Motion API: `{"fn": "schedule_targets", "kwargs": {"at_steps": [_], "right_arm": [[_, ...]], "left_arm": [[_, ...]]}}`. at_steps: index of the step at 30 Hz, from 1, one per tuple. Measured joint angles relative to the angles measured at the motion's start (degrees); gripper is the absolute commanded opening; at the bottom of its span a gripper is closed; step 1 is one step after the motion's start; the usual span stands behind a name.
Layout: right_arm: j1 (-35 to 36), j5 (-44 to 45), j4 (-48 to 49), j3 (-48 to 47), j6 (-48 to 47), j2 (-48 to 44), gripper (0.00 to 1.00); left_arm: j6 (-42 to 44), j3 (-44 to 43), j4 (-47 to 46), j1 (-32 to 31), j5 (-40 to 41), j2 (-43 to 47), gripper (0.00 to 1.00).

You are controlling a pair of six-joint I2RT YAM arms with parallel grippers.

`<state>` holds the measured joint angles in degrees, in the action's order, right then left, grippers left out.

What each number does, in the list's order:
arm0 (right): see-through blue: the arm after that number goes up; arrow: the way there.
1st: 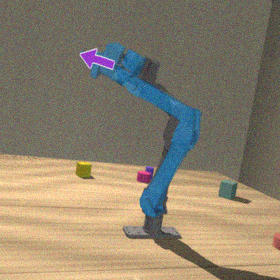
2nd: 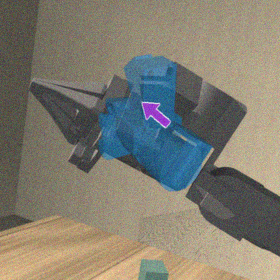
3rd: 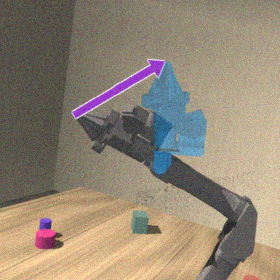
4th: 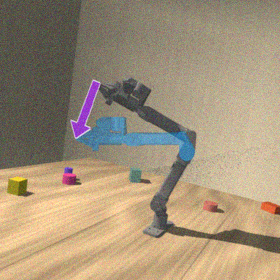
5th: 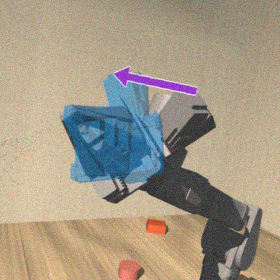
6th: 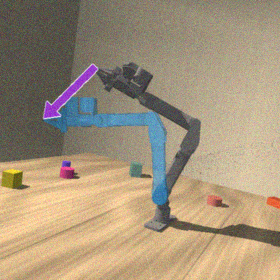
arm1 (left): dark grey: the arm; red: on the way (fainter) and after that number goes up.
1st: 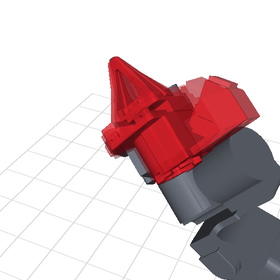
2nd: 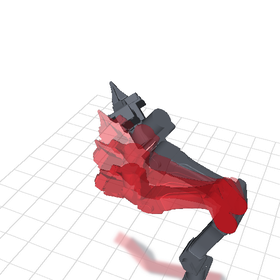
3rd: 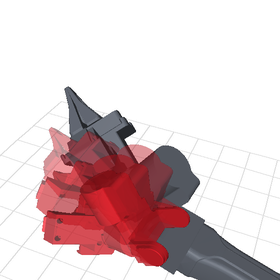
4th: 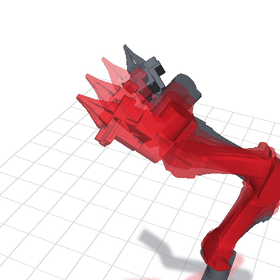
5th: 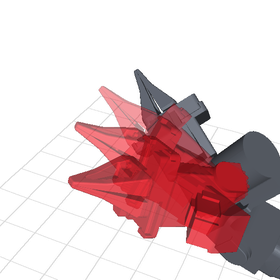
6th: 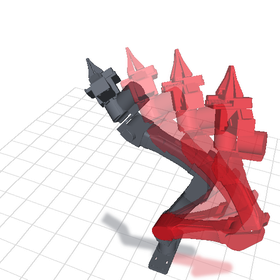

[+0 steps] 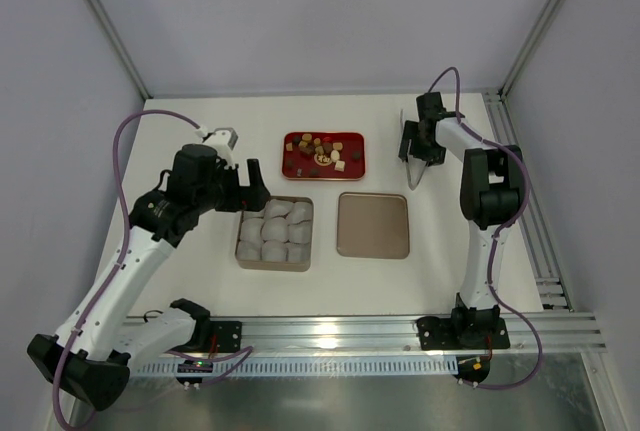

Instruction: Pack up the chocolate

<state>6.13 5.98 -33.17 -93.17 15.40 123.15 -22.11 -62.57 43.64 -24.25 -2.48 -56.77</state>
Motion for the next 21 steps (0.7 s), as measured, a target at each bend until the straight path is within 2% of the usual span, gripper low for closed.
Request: {"fn": "schedule_targets", "kwargs": {"at_steps": [3,7,10,16,21], "right_arm": [[0.00,0.04,-0.07,0.00,0.33,0.00,0.70],[-0.11,0.04,-0.09,0.02,0.87,0.00,0.54],[-0.15,0.04,0.11,0.46,1.05,-0.33,0.48],[-0.13,-0.11,-0.50,4.09,1.09,-3.80,0.47],[0.09,-0.22,-1.18,6.38,1.09,-10.40,0.47]], "left_arm": [[-0.07,0.00,0.02,0.00,-0.26,0.00,1.00],[-0.17,0.00,0.02,0.00,-0.44,0.00,1.00],[-0.20,-0.02,0.09,0.00,-0.48,0.00,1.00],[-0.68,-0.02,0.39,0.00,-0.63,0.02,1.00],[-1.62,-0.02,0.37,0.00,-0.83,0.02,1.00]]}}
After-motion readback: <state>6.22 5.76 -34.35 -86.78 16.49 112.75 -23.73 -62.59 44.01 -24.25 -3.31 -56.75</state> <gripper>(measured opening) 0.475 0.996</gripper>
